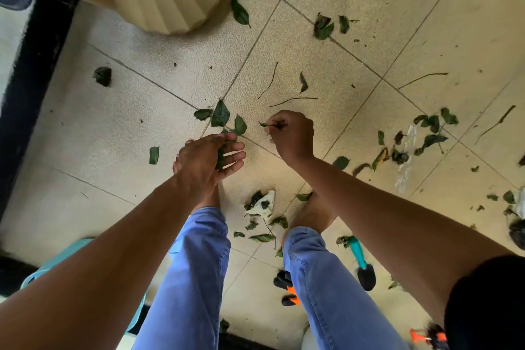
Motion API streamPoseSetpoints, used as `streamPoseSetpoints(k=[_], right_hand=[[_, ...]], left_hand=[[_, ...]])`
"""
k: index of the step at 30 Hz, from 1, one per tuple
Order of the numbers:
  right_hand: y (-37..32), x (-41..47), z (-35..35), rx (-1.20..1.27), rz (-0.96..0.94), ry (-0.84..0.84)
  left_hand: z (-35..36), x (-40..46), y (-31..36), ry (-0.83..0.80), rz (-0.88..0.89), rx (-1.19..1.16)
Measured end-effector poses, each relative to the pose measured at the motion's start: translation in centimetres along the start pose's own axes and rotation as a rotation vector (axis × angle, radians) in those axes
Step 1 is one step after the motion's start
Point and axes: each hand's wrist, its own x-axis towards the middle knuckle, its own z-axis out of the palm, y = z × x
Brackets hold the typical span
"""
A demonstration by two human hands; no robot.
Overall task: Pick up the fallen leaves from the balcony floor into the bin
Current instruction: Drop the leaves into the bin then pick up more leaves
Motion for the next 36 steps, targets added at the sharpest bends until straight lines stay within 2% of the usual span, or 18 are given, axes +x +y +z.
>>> streamPoseSetpoints(k=[3, 6, 8, 12, 16, 19, 22, 24, 29, 36], right_hand=[[-3.2, -2.8, -1.7, 0.201, -0.013, -0.05], [-6.1, -6.0, -2.2, 0.245, -0.07, -0.094], [-7.3, -7.8, -1.7, 0.154, -0.118, -0.083], [-8.9, -10.0, -0.2, -0.205, -0.278, -0.117], [-10.6, -11.4, 0.0, -0.248, -0.355, -0.207], [-11.2, -10.9, -0.9, -0.181, -0.47, -0.11], [-9.6, -7.5, -0.9, -0.241, -0.468, -0.018], [-7.8, -5.0, 0.5, -0.407, -0.41, -0.036], [-5.0, -2.0, 5.9, -0.723, -0.368, -0.213], [-5.3, -1.8, 9.3, -0.964, -0.534, -0.165]], left_hand=[[0.5, -0.4, 0.6, 0.006, 0.058, -0.045], [1.0, -0.8, 1.1, -0.074, 0.08, -0.123], [1.4, -0.9, 1.3, -0.137, 0.033, -0.198], [0.8, -0.8, 0.4, -0.177, -0.11, -0.343], [-1.5, -0.1, -0.9, -0.137, -0.165, -0.364], [-2.3, -0.9, -0.7, -0.168, -0.134, -0.424], [-3.3, -0.9, -0.2, -0.179, -0.136, -0.519], [-4.4, -0.7, 0.3, -0.148, -0.116, -0.525], [-6.6, -0.5, 0.5, -0.117, -0.099, -0.492], [-8.8, -0.9, 0.7, -0.111, -0.094, -0.516]])
